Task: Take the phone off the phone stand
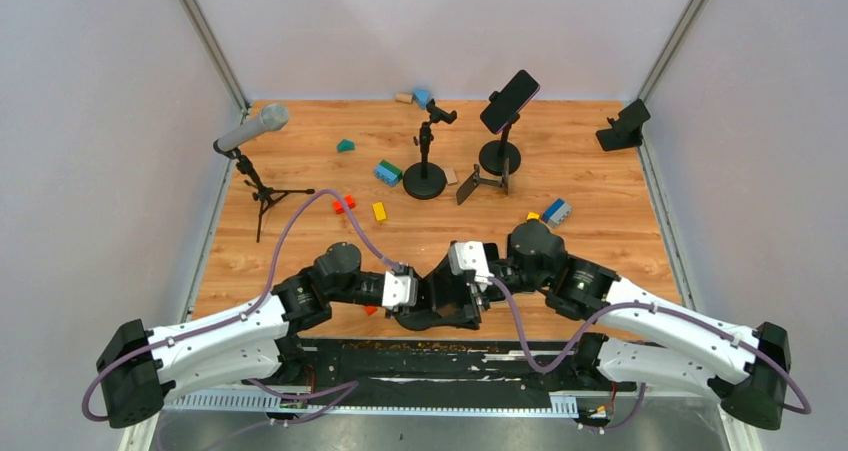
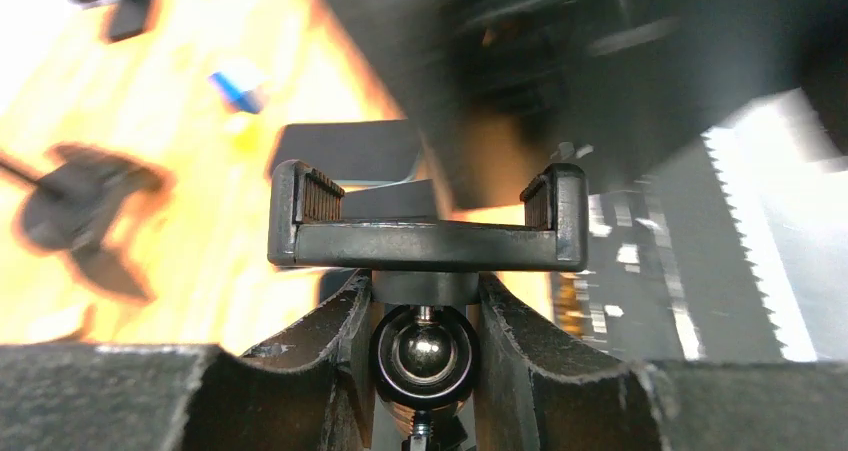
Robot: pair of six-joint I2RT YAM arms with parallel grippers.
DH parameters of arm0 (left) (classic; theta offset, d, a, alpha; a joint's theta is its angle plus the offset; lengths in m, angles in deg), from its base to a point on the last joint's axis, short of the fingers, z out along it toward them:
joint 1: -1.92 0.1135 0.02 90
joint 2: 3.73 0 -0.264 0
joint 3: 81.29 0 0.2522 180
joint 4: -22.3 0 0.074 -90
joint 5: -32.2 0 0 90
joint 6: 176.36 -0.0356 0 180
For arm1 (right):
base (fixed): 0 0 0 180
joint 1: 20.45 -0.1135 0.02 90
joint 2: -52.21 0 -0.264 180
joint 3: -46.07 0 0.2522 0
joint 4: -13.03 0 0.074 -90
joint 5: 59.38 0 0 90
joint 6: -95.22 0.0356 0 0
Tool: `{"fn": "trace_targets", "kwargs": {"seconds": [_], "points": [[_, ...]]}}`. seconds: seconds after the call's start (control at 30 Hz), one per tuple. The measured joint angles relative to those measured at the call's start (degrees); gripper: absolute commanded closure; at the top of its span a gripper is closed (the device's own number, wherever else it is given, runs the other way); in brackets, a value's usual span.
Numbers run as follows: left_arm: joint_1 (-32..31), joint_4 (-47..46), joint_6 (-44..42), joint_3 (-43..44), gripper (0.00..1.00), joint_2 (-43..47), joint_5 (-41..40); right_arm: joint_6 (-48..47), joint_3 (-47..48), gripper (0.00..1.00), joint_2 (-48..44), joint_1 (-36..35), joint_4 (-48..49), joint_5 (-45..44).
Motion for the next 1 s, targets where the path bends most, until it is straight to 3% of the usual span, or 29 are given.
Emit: {"fn": "trace_targets", "kwargs": {"seconds": [0.17, 0.43, 0.6, 0.83, 1.0], "points": [[3.5, -1.0, 0.4, 0.0, 1.00, 1.2, -9.3, 0.9, -0.7, 1.00, -6.8, -3.0, -4.1, -4.6], [3.3, -0.4, 1.3, 0.0, 1.00, 1.2, -12.9, 1.1, -0.7, 1.00, -9.5, -2.9, -4.6, -12.0], [3.3, 2.6, 3.0, 0.0, 1.00, 4.7, -19.1, 4.7, -0.8, 1.00, -8.9, -2.9, -4.7, -26.7], [3.3, 10.1, 7.2, 2.3, 1.00, 13.0, -34.0, 18.6, -0.8, 1.00, -0.1, -0.6, -6.6, -53.4], [3.3, 15.5, 8.4, 4.9, 1.00, 16.0, -39.3, 26.1, 1.5, 1.00, 12.9, 4.9, -8.7, -59.7]]}}
